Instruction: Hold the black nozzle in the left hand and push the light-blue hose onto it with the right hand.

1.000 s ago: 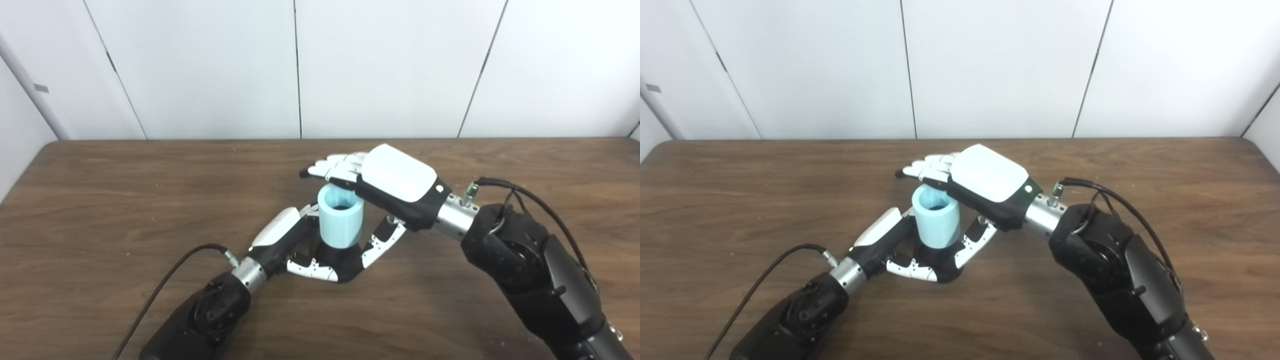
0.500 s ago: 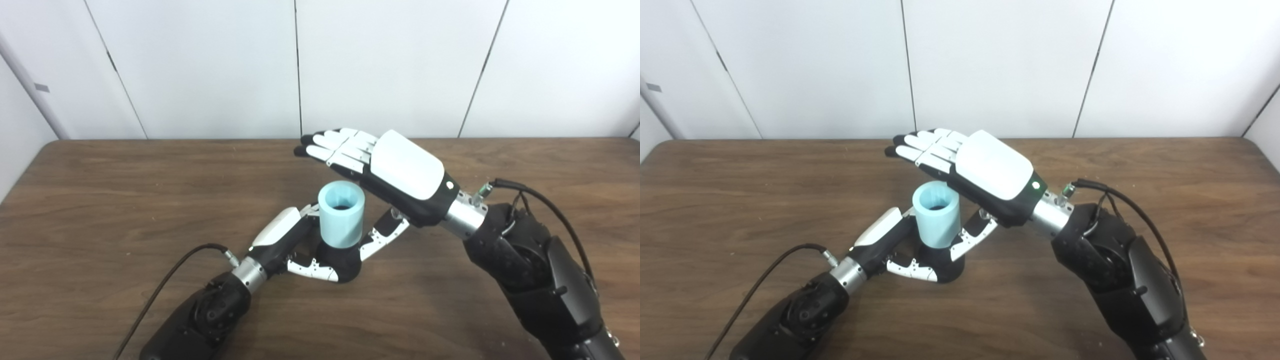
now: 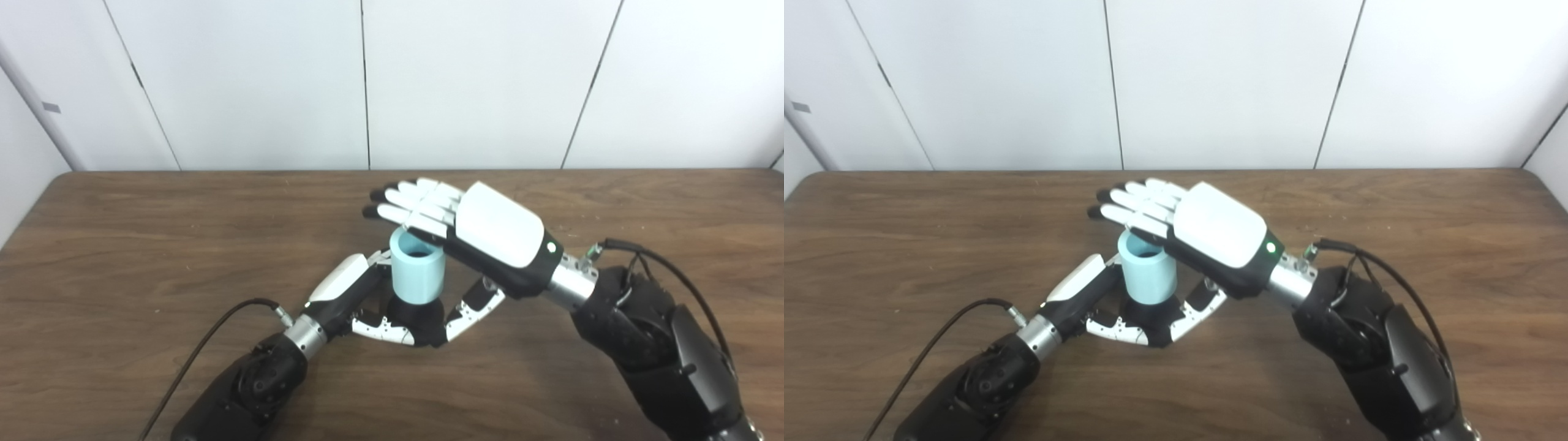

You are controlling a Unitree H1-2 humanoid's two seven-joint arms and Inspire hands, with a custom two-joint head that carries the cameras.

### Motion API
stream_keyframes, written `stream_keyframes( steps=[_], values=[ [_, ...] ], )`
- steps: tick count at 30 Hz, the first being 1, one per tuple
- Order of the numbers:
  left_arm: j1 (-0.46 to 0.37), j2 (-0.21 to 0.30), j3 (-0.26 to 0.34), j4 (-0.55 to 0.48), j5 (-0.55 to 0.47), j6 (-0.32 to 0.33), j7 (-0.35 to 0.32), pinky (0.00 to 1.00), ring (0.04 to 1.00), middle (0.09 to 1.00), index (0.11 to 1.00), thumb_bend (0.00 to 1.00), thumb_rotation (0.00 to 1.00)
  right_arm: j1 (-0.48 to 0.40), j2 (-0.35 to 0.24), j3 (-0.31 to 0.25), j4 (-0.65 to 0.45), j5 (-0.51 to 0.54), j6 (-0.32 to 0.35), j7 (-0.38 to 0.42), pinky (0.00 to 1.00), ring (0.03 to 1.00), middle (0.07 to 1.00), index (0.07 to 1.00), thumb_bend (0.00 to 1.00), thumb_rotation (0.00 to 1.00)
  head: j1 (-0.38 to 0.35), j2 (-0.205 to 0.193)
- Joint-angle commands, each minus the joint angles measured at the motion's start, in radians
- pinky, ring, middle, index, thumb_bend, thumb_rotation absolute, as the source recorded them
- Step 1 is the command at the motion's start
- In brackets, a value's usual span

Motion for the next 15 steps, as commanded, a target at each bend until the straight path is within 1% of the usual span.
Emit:
stream_keyframes(
  steps=[1, 7, 15],
  values=[
    [0.078, 0.038, -0.055, 0.073, 0.073, 0.110, -0.127, 1.00, 0.970, 0.795, 0.430, 0.58, 0.36, -0.032, -0.023, -0.001, -0.016, -0.002, -0.030, -0.040, 0.93, 0.968, 0.975, 0.950, 0.80, 0.37, 0.001, 0.001],
    [0.081, 0.038, -0.056, 0.082, 0.075, 0.103, -0.122, 1.00, 0.969, 0.795, 0.422, 0.58, 0.36, -0.016, -0.061, 0.026, -0.009, -0.023, -0.031, -0.054, 0.93, 0.977, 0.978, 0.953, 0.80, 0.36, -0.002, 0.003],
    [0.077, 0.034, -0.056, 0.074, 0.068, 0.116, -0.133, 1.00, 0.970, 0.795, 0.443, 0.58, 0.36, 0.024, -0.065, 0.042, 0.002, -0.051, -0.029, -0.066, 0.94, 0.981, 0.979, 0.953, 0.78, 0.31, 0.000, 0.004]
  ],
)
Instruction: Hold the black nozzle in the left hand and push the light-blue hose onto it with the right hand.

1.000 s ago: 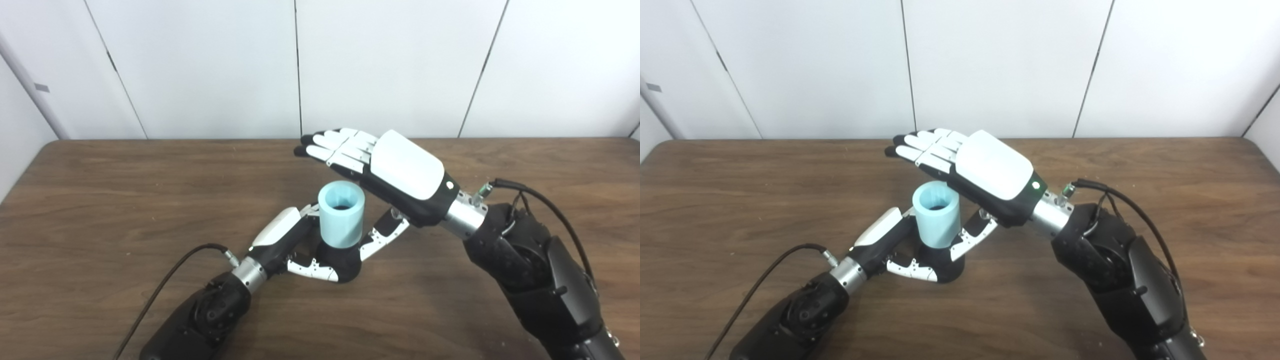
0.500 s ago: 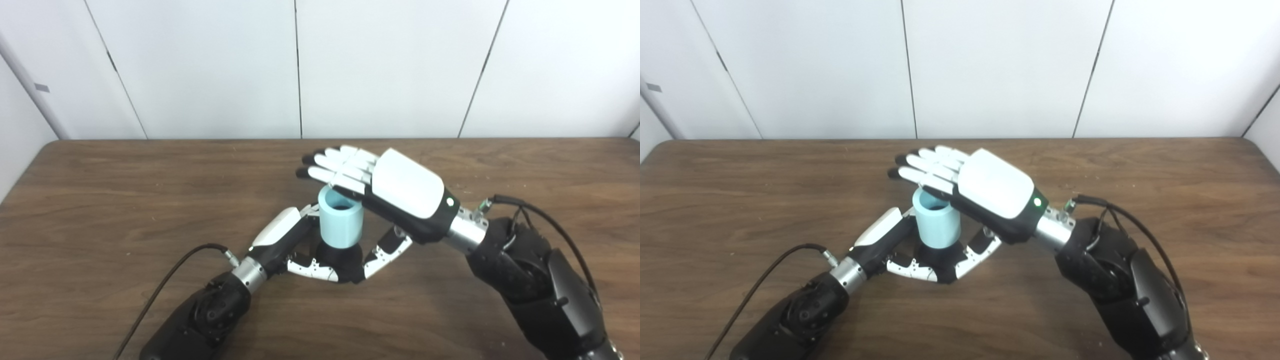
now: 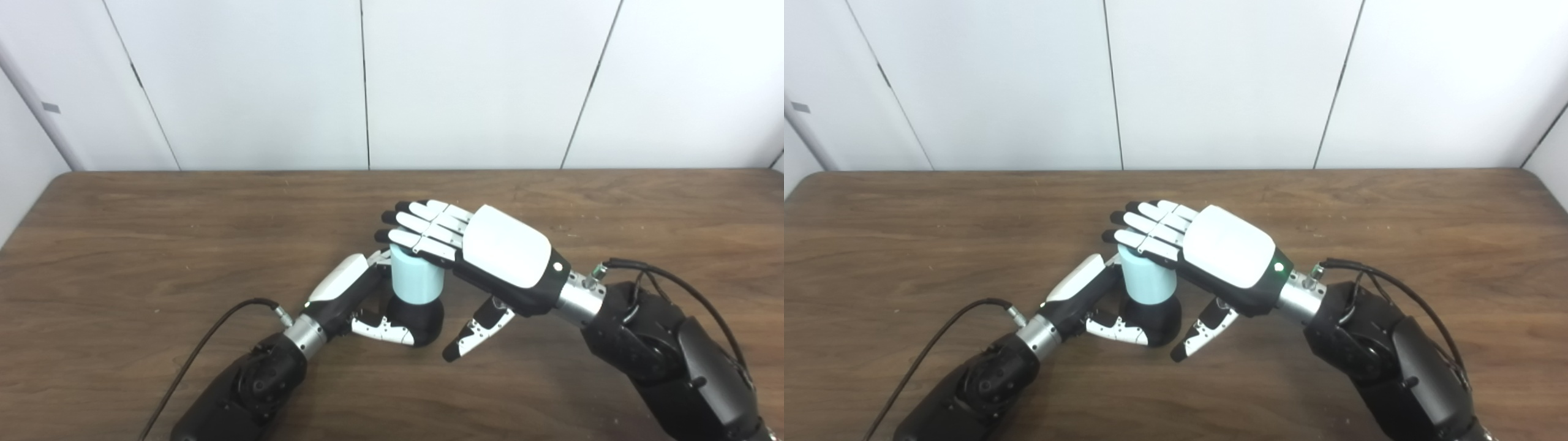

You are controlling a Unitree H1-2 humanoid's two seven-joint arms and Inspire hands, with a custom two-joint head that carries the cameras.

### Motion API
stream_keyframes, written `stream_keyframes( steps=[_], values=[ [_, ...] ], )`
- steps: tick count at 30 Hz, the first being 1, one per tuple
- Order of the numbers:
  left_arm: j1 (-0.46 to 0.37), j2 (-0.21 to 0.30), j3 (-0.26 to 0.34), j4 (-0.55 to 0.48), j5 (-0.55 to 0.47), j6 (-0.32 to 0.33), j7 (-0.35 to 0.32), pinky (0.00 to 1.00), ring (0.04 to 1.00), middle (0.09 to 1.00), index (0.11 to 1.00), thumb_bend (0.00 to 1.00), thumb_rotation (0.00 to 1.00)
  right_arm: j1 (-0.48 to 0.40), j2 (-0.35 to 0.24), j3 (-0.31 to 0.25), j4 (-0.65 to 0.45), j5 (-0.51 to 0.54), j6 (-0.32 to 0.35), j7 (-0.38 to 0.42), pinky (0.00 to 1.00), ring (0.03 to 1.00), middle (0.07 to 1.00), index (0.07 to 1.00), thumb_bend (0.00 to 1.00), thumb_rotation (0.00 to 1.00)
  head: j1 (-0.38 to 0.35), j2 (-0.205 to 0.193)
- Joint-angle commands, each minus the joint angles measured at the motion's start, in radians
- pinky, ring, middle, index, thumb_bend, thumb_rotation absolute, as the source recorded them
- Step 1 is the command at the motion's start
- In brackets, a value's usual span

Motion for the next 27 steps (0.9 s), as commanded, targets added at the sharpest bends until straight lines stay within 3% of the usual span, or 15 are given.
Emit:
stream_keyframes(
  steps=[1, 14, 27],
  values=[
    [0.076, 0.034, -0.056, 0.074, 0.068, 0.116, -0.133, 1.00, 0.970, 0.795, 0.445, 0.58, 0.36, 0.003, -0.017, 0.003, -0.001, -0.013, -0.020, -0.002, 0.94, 0.981, 0.979, 0.953, 0.78, 0.31, 0.000, 0.001],
    [0.078, 0.036, -0.056, 0.069, 0.068, 0.118, -0.136, 1.00, 0.970, 0.794, 0.436, 0.58, 0.36, 0.005, -0.026, 0.014, -0.022, -0.043, -0.016, 0.024, 0.94, 0.981, 0.989, 0.964, 0.78, 0.32, -0.003, 0.002],
    [0.080, 0.036, -0.056, 0.072, 0.068, 0.115, -0.134, 1.00, 0.968, 0.790, 0.438, 0.58, 0.36, -0.044, -0.087, 0.091, -0.014, -0.035, -0.022, -0.005, 0.94, 0.954, 0.957, 0.962, 0.78, 0.28, -0.002, 0.004]
  ],
)
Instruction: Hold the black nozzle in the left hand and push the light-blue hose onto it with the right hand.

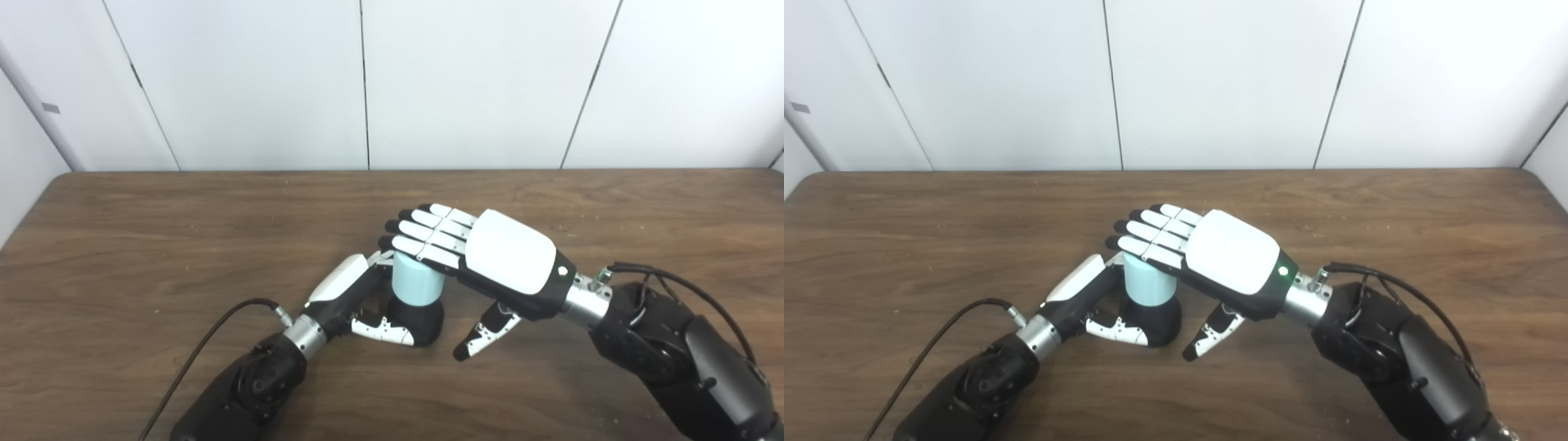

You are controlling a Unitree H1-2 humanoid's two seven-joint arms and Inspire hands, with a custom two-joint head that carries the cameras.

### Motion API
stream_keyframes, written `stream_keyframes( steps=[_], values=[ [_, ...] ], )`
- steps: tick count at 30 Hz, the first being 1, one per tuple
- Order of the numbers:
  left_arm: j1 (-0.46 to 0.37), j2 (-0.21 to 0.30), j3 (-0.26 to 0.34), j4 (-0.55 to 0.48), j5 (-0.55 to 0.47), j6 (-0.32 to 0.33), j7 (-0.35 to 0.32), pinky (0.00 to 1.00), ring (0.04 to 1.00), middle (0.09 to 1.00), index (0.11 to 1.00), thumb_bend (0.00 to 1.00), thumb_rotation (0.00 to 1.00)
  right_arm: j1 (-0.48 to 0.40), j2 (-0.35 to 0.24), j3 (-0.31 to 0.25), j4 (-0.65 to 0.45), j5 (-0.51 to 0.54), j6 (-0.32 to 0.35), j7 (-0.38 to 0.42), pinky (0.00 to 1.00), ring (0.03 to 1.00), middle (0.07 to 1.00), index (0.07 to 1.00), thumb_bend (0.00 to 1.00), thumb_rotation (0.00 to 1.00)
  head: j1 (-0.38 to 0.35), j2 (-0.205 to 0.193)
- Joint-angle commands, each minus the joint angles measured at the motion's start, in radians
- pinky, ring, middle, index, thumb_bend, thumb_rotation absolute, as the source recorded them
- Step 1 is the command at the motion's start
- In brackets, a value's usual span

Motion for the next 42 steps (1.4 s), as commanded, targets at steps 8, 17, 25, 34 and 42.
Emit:
stream_keyframes(
  steps=[8, 17, 25, 34, 42],
  values=[
    [0.080, 0.032, -0.055, 0.071, 0.068, 0.117, -0.131, 1.00, 0.968, 0.788, 0.443, 0.58, 0.36, -0.030, -0.033, 0.057, 0.007, 0.014, -0.025, 0.005, 0.91, 0.933, 0.928, 0.945, 0.78, 0.28, 0.001, 0.002],
    [0.081, 0.033, -0.055, 0.072, 0.068, 0.114, -0.130, 1.00, 0.968, 0.788, 0.438, 0.58, 0.36, -0.044, -0.045, 0.083, 0.024, 0.032, -0.025, -0.005, 0.87, 0.910, 0.906, 0.932, 0.79, 0.29, 0.001, 0.002],
    [0.080, 0.034, -0.053, 0.072, 0.065, 0.113, -0.131, 1.00, 0.968, 0.785, 0.440, 0.58, 0.36, -0.048, -0.048, 0.101, 0.041, 0.048, -0.025, -0.012, 0.86, 0.886, 0.885, 0.887, 0.80, 0.27, 0.001, 0.004],
    [0.079, 0.035, -0.052, 0.070, 0.060, 0.115, -0.135, 1.00, 0.968, 0.785, 0.440, 0.58, 0.36, -0.043, -0.051, 0.096, 0.051, 0.048, -0.024, -0.011, 0.85, 0.886, 0.877, 0.875, 0.81, 0.26, 0.002, 0.006],
    [0.075, 0.039, -0.052, 0.066, 0.064, 0.120, -0.141, 1.00, 0.968, 0.785, 0.440, 0.58, 0.36, -0.018, -0.066, 0.079, 0.019, 0.045, -0.024, -0.021, 0.86, 0.892, 0.879, 0.886, 0.81, 0.26, 0.000, 0.004]
  ],
)
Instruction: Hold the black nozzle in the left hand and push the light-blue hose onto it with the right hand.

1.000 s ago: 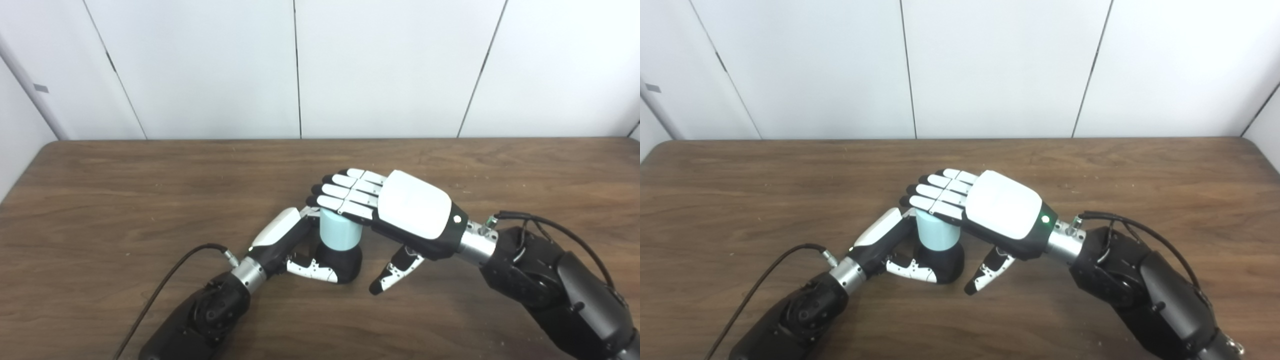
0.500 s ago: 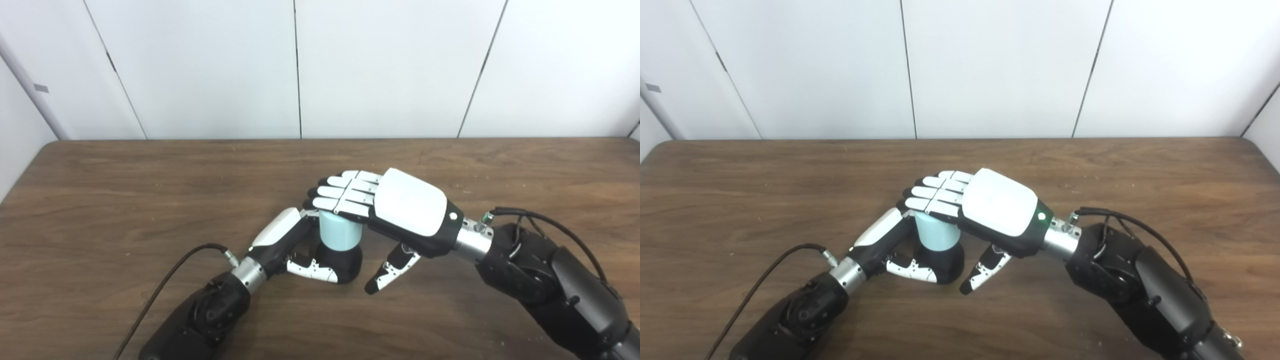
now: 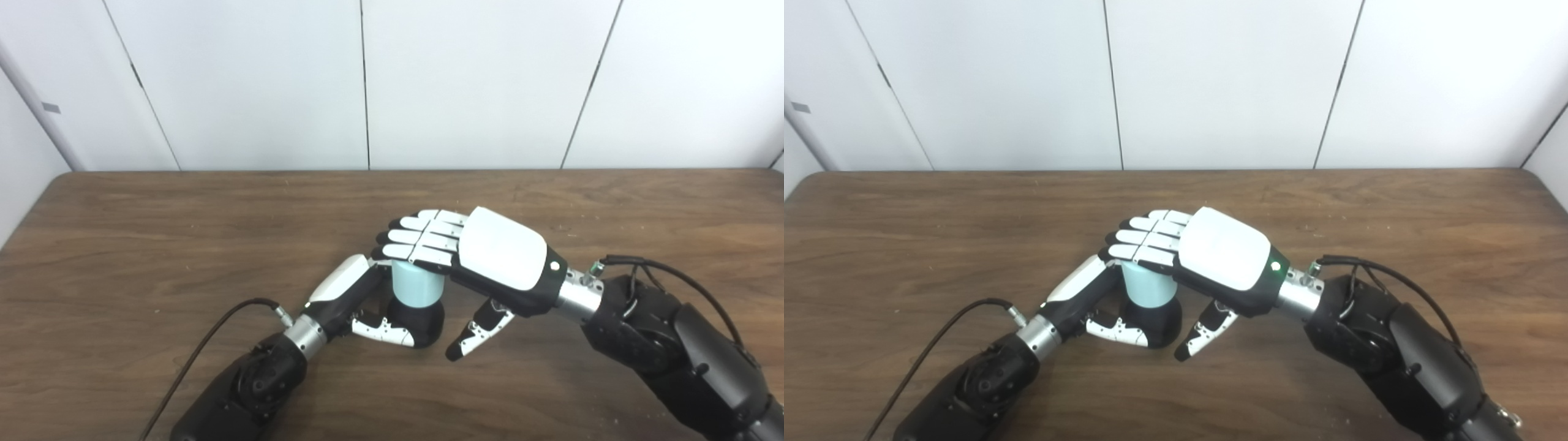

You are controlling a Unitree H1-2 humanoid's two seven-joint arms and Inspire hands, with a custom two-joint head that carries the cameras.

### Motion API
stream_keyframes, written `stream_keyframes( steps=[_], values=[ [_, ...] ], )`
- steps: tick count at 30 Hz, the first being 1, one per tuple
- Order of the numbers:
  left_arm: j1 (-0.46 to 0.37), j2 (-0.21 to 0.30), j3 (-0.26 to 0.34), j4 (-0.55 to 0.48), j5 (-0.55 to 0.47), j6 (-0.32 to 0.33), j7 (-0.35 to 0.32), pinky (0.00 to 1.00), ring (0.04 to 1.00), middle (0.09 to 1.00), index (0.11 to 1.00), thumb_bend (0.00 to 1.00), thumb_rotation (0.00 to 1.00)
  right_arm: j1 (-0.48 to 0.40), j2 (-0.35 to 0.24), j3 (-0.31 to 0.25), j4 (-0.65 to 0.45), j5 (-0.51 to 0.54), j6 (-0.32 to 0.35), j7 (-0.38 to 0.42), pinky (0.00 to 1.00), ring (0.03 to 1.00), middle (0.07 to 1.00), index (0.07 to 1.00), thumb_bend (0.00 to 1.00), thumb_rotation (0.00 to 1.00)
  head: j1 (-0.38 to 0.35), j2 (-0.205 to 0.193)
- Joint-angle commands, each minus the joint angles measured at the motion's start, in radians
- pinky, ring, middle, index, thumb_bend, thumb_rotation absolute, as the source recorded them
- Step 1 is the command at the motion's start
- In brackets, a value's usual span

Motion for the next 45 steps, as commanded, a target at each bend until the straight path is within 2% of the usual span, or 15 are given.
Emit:
stream_keyframes(
  steps=[1, 10, 16, 32, 40, 45],
  values=[
    [0.076, 0.040, -0.052, 0.070, 0.069, 0.120, -0.127, 1.00, 0.968, 0.785, 0.440, 0.58, 0.36, 0.018, -0.041, 0.010, -0.013, -0.015, -0.026, 0.039, 0.86, 0.894, 0.879, 0.886, 0.80, 0.26, 0.000, 0.000],
    [0.072, 0.036, -0.048, 0.073, 0.071, 0.118, -0.130, 1.00, 0.968, 0.787, 0.442, 0.58, 0.36, 0.046, -0.054, -0.002, -0.013, -0.086, -0.027, -0.073, 0.90, 0.937, 0.907, 0.896, 0.77, 0.20, 0.001, 0.001],
    [0.071, 0.039, -0.043, 0.075, 0.066, 0.112, -0.130, 1.00, 0.969, 0.790, 0.449, 0.58, 0.36, 0.070, -0.044, -0.004, -0.009, -0.104, -0.026, -0.098, 0.91, 0.949, 0.928, 0.909, 0.77, 0.21, 0.002, 0.001],
    [0.073, 0.035, -0.043, 0.075, 0.070, 0.115, -0.131, 1.00, 0.969, 0.790, 0.448, 0.58, 0.36, 0.067, -0.036, 0.003, -0.009, -0.092, -0.025, -0.055, 0.91, 0.946, 0.938, 0.919, 0.78, 0.23, -0.001, 0.005],
    [0.075, 0.034, -0.042, 0.071, 0.070, 0.118, -0.133, 1.00, 0.969, 0.790, 0.447, 0.57, 0.36, 0.033, -0.033, 0.036, -0.004, -0.063, -0.025, 0.015, 0.90, 0.922, 0.908, 0.909, 0.78, 0.22, 0.001, 0.007],
    [0.078, 0.036, -0.041, 0.067, 0.070, 0.120, -0.133, 1.00, 0.969, 0.790, 0.451, 0.58, 0.36, 0.016, -0.043, 0.049, -0.002, -0.042, -0.026, 0.032, 0.89, 0.916, 0.902, 0.902, 0.78, 0.23, -0.001, 0.007]
  ],
)
